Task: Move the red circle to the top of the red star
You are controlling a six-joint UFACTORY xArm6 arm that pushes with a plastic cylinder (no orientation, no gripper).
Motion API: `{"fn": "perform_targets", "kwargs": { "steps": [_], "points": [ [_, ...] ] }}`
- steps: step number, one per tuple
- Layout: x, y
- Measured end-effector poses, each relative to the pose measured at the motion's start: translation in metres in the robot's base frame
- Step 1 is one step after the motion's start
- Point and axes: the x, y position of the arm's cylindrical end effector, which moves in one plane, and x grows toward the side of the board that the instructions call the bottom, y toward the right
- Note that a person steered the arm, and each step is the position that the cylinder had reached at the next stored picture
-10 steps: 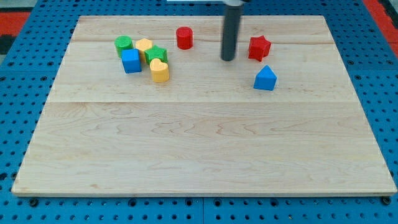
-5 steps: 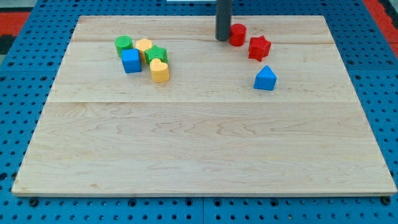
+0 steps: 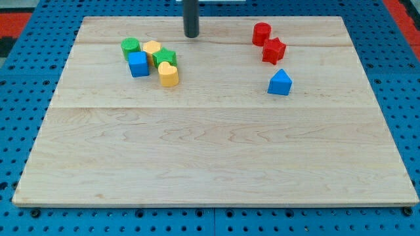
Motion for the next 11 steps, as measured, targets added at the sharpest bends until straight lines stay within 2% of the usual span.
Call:
{"fn": "perform_targets", "kwargs": {
  "steps": [1,6,11],
  "points": [
    [0.010,0.033],
    [0.003,0.027],
    [0.007,0.108]
  ]
}}
